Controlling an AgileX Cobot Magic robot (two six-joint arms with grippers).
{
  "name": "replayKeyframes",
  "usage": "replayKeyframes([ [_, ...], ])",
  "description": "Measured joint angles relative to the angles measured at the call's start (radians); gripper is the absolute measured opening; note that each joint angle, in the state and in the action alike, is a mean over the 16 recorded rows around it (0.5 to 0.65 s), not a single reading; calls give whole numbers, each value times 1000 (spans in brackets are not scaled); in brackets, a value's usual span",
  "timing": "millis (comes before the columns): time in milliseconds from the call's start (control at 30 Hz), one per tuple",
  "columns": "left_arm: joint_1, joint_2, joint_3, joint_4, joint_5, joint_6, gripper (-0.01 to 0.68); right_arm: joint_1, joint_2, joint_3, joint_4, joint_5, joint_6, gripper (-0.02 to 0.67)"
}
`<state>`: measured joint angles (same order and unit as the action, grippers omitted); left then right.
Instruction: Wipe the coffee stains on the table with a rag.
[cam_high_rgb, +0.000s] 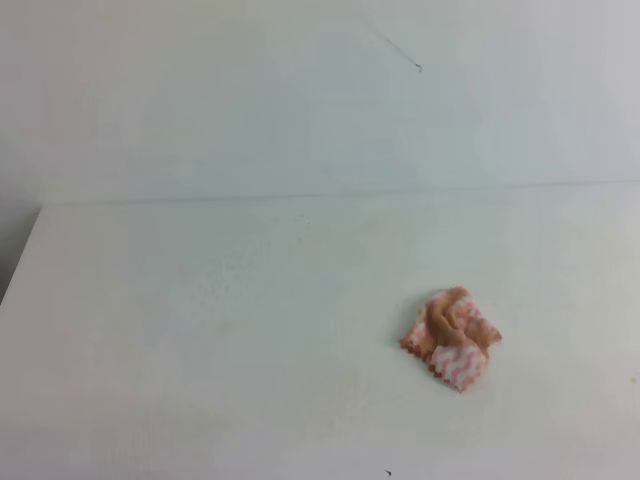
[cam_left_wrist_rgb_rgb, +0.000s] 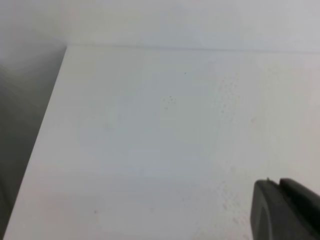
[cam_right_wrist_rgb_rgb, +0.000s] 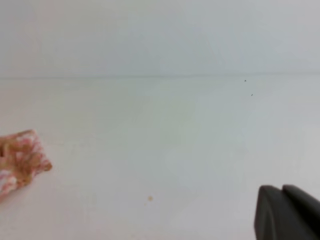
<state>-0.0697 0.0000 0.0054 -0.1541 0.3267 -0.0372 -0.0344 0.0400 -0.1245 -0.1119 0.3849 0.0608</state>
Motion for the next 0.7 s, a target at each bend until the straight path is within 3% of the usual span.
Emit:
replayKeyframes([
  [700, 0, 0, 24, -1, 0, 0, -1, -65, -51, 148, 3, -119, 0, -4],
])
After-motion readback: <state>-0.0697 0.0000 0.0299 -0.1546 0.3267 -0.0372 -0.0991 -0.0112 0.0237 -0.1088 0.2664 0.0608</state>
